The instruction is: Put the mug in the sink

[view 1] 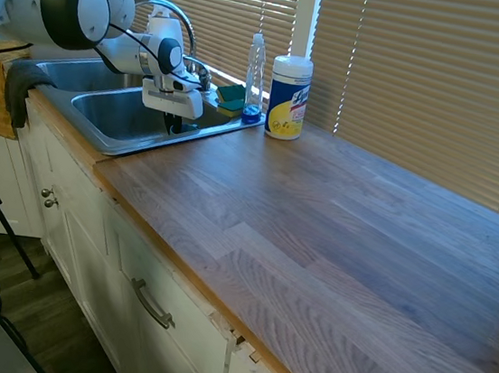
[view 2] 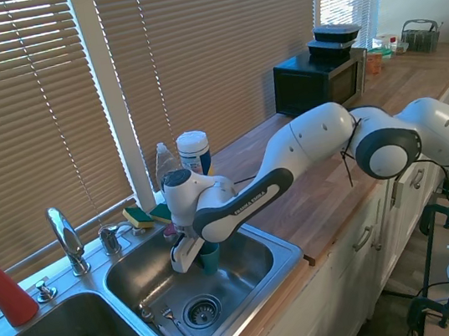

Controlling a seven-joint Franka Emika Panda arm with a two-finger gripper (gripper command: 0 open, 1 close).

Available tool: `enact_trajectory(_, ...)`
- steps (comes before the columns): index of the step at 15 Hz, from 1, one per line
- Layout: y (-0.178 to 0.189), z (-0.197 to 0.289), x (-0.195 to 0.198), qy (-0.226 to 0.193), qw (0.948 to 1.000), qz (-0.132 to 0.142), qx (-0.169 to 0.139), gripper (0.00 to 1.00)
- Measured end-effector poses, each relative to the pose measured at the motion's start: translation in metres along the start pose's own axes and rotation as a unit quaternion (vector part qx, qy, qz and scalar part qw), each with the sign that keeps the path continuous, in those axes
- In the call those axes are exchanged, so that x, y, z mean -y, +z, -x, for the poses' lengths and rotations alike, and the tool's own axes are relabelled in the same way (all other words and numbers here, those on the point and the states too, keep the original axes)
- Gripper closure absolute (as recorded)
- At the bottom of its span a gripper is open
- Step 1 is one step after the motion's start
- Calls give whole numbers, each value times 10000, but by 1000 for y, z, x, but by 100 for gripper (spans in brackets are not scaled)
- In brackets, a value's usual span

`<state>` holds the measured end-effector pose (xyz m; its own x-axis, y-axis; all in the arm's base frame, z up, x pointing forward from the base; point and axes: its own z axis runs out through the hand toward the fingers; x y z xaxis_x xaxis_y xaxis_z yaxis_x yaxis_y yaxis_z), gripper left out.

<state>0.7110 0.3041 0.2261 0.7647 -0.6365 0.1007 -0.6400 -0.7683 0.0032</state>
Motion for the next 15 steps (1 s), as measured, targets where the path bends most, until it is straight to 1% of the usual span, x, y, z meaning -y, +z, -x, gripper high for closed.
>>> enact_trajectory(5,28,-2,15,21,9996,247,105,100)
enact_trajectory(6,33,0,16,19,9994,305,138,0)
enact_trajectory(8,39,3,19,11,9992,348,182,0)
enact_trajectory(10,40,5,22,4,9993,334,179,0)
enact_trajectory(15,35,2,23,32,9994,309,163,0)
